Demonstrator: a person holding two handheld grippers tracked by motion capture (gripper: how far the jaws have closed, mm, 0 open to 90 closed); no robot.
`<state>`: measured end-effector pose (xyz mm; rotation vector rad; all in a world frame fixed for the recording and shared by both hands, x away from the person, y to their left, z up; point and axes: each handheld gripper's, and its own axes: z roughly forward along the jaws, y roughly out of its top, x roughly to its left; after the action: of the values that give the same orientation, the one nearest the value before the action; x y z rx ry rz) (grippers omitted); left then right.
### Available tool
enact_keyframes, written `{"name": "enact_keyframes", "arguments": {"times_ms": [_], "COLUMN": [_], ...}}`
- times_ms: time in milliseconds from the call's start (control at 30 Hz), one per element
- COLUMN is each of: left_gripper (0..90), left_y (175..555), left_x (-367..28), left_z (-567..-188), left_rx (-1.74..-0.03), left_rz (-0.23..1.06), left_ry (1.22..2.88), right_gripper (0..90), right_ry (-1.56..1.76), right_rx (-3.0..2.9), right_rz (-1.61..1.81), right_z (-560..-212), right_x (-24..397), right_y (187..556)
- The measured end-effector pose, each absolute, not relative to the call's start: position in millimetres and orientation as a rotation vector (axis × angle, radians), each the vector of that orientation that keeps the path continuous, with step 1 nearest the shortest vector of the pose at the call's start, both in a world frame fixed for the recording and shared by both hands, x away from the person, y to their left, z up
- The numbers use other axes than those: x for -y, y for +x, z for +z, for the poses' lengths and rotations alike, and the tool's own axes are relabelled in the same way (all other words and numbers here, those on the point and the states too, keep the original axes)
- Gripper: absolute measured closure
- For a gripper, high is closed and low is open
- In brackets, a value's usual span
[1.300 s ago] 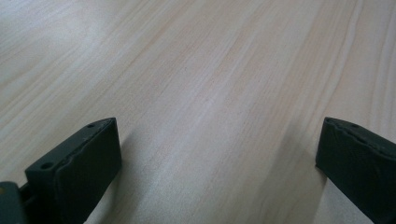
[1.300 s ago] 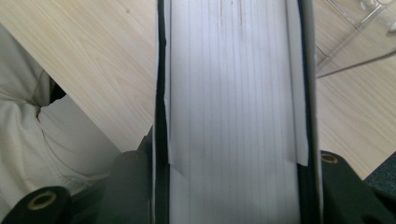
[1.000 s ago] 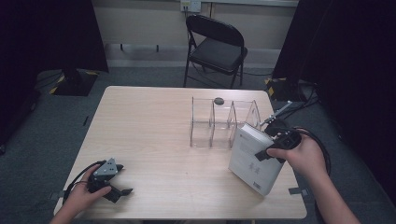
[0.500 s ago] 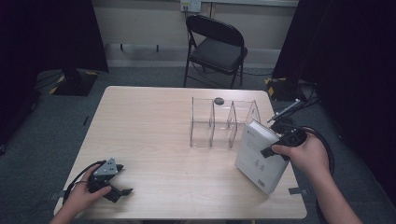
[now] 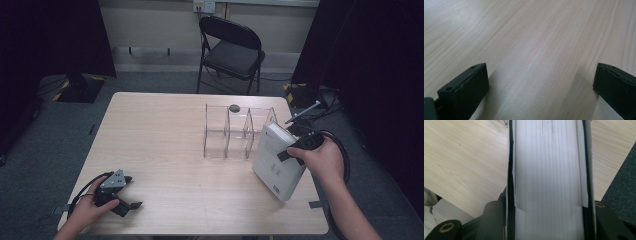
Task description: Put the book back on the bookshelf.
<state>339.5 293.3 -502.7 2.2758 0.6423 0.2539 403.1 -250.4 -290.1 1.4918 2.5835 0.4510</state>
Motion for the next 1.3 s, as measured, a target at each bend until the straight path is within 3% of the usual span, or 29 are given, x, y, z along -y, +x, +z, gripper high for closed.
{"name": "enact_keyframes", "arguments": {"times_ms": [1300], "left_gripper": [0.0], "left_y": [339.5], "left_x": [-293.2], "left_z": [-502.7], "left_rx": [-0.641], "left_rz": [0.254], "left_ry": [2.276], "right_gripper": [52.5], "right_ry": [1.631], "right_rx": [-2.472], "right_rz": [0.421], "right_z": [-285.2], "right_x": [231.4], "right_y": [435.7]}}
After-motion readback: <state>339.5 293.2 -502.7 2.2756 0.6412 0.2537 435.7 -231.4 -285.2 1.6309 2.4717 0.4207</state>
